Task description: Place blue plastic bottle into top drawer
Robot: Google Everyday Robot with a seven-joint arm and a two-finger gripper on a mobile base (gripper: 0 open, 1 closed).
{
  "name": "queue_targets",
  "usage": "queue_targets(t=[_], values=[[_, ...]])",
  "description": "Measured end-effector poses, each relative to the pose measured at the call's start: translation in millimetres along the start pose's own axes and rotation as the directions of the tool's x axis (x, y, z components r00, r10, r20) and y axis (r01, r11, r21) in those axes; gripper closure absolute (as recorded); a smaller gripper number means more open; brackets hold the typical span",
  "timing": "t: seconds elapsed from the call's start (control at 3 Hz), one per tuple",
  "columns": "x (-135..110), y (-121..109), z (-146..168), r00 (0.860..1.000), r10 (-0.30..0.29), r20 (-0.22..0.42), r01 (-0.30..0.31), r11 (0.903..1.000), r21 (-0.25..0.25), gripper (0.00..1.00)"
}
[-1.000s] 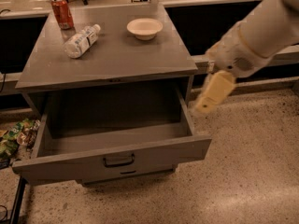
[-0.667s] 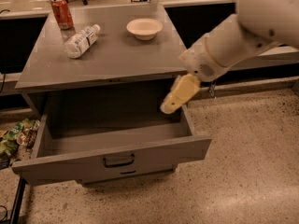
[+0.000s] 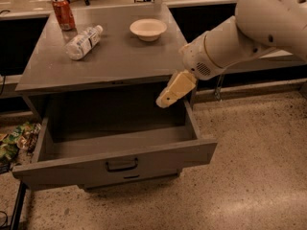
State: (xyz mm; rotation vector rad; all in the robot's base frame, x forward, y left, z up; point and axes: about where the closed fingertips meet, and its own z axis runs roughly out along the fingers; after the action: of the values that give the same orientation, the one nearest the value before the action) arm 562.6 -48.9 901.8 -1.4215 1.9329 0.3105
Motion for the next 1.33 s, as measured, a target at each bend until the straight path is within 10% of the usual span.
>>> queue_targets(t=[0.33, 1.0, 1.33], values=[[-25.5, -8.1, 16.9, 0.987, 0.085, 0.138, -0.087, 0.9962, 0.007, 0.00], [-109.0, -58.5, 73.7, 0.871, 0.173, 0.459, -0.212, 0.9767, 0.033, 0.00], [-111.0, -68.3, 76.9, 0.860, 0.176, 0.478, -0.231, 0.9713, 0.057, 0.00]])
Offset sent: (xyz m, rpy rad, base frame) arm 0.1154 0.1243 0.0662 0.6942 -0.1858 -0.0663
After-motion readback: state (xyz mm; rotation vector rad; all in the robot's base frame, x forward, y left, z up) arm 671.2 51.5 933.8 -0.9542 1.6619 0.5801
